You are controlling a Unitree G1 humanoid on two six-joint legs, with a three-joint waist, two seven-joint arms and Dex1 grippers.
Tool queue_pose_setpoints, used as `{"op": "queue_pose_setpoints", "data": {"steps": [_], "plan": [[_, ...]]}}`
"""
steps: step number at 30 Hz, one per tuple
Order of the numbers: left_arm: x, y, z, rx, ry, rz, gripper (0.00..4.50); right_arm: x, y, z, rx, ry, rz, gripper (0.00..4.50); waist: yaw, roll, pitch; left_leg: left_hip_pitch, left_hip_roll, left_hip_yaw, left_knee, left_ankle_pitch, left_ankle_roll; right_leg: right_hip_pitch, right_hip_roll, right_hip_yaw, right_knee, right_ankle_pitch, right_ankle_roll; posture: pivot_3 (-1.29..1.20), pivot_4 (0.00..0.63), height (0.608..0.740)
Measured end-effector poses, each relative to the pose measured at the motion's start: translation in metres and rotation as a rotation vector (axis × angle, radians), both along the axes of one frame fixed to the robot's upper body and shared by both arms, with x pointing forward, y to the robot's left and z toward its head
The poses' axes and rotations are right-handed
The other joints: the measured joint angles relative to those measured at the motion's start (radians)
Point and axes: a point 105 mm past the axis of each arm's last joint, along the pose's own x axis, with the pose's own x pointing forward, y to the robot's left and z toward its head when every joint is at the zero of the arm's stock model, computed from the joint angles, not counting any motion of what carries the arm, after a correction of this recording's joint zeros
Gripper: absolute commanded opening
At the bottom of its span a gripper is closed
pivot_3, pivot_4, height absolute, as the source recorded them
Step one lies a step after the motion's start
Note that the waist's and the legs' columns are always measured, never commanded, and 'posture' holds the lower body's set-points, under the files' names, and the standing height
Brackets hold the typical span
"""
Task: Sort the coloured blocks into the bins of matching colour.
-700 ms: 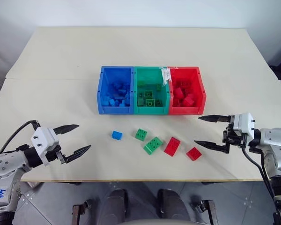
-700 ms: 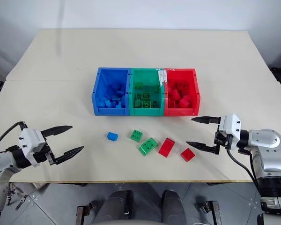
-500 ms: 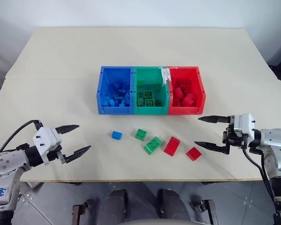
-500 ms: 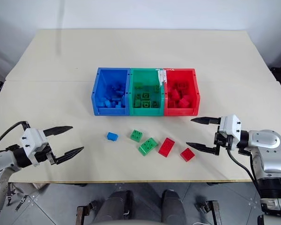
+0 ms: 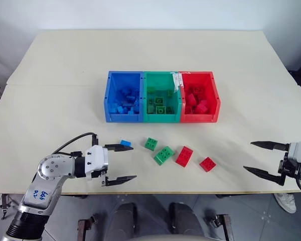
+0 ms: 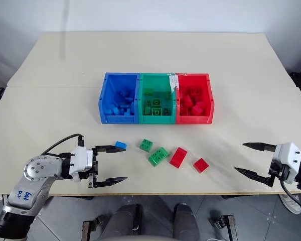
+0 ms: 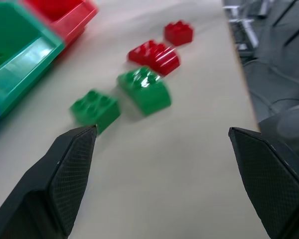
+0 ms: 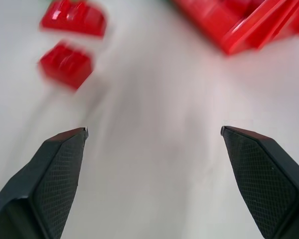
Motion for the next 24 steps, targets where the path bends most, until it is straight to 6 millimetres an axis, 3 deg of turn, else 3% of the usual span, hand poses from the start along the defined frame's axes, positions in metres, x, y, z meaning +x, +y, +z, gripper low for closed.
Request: {"op": "queue_pose_setpoints", "data": {"steps": [7, 15, 18, 24], "plan": [[-0.008, 0.003, 0.002, 0.010, 0.022, -0.021, 4.48, 0.017, 0.042, 0.003, -0.045, -0.001, 0.223, 4.50, -0.009, 0.000, 0.000, 0.001, 0.001, -0.001, 0.001, 0.000, 0.000, 0.001, 0.000, 0.000, 0.001, 0.000, 0.000, 0.00, 0.150, 0.740], [-0.012, 0.019, -0.001, 0.023, 0.035, 0.053, 4.48, 0.038, 0.090, -0.022, -0.076, 0.102, 0.399, 4.50, 0.006, 0.001, 0.000, 0.000, 0.000, -0.002, 0.001, 0.000, 0.000, 0.000, -0.001, -0.001, 0.000, 0.000, 0.000, 0.00, 0.150, 0.740], [-0.015, 0.022, -0.001, 0.027, 0.032, 0.072, 4.50, 0.039, 0.100, -0.032, -0.063, 0.133, 0.433, 3.90, 0.007, 0.001, 0.000, -0.001, 0.001, -0.002, 0.002, 0.000, 0.000, 0.000, -0.001, -0.001, 0.000, 0.000, 0.000, 0.00, 0.150, 0.740], [-0.014, 0.026, 0.003, 0.031, 0.016, 0.095, 4.50, 0.040, 0.105, -0.035, -0.052, 0.128, 0.463, 1.93, 0.004, 0.000, 0.000, 0.000, 0.000, -0.002, 0.002, 0.000, 0.000, 0.001, -0.001, -0.001, 0.000, 0.000, 0.000, 0.00, 0.150, 0.740]]}}
